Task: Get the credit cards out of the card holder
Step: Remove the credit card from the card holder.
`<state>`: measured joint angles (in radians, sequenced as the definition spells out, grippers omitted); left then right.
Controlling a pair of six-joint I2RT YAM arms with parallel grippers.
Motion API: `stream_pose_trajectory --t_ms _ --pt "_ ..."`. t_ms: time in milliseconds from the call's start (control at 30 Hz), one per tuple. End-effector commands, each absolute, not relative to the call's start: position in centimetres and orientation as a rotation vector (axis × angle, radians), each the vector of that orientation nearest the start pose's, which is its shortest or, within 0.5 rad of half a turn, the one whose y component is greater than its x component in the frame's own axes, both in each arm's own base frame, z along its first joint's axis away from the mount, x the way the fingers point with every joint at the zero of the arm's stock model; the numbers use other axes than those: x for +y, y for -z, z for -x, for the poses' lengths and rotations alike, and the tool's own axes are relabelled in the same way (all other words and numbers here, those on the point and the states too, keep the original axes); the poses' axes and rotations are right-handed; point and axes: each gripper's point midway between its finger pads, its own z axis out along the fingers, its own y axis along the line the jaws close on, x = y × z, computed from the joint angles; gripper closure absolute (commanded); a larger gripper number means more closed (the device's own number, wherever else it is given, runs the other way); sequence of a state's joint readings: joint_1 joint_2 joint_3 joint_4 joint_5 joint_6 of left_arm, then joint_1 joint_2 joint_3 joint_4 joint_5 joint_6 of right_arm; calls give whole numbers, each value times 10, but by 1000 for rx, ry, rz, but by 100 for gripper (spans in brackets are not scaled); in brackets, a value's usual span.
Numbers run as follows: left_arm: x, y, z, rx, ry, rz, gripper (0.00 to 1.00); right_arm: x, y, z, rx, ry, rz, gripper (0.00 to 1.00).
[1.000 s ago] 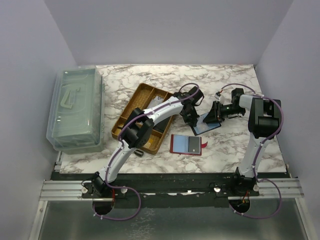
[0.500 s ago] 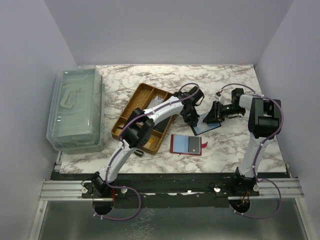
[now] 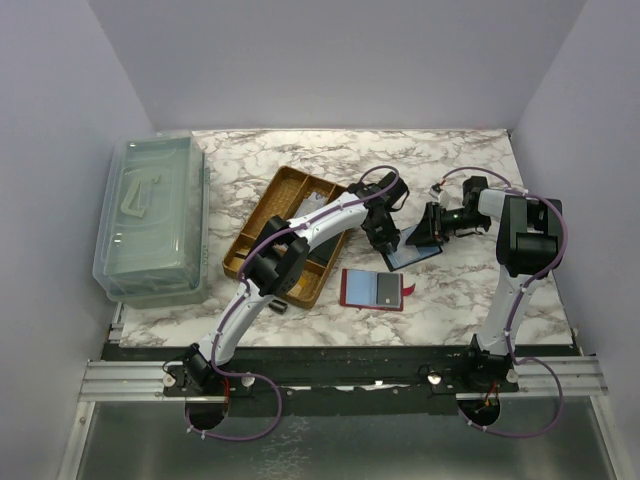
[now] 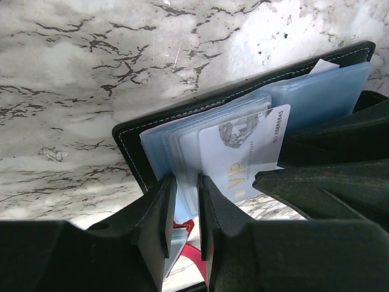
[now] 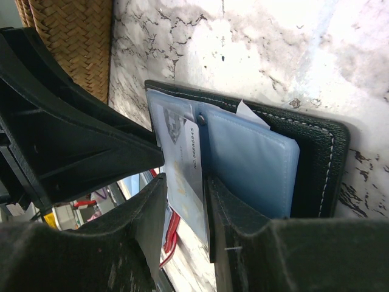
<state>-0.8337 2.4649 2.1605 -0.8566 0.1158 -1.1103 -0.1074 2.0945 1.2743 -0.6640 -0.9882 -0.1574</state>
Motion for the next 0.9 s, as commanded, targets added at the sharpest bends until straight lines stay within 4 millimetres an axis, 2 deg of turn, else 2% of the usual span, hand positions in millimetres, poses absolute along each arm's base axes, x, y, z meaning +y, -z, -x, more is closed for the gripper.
stream_pose_trajectory --t_ms 0,300,333,400,533,633,700,767,867 --pt "-422 57 -294 3093 289 370 71 93 -6 -353 2648 -1243 158 62" --pt "-427 58 -292 3113 319 351 69 94 -7 -353 2646 -1246 159 62" --pt "-428 58 -291 3116 326 341 64 94 -7 -353 2645 -1245 159 62" --pt "-433 56 -291 3121 363 312 61 94 -7 -353 2643 -1249 158 62" --pt "-438 53 -291 3122 410 273 61 95 -8 -353 2638 -1260 156 62" --pt "-435 56 -291 3129 403 282 62 96 -9 -353 2632 -1271 149 62" --pt "-431 56 -292 3123 386 287 67 97 -9 -353 2631 -1283 143 62" --pt "-426 56 -293 3115 374 295 79 99 -10 -353 2627 -1303 137 63" --pt "-425 57 -293 3122 387 301 90 101 -11 -352 2621 -1334 125 63"
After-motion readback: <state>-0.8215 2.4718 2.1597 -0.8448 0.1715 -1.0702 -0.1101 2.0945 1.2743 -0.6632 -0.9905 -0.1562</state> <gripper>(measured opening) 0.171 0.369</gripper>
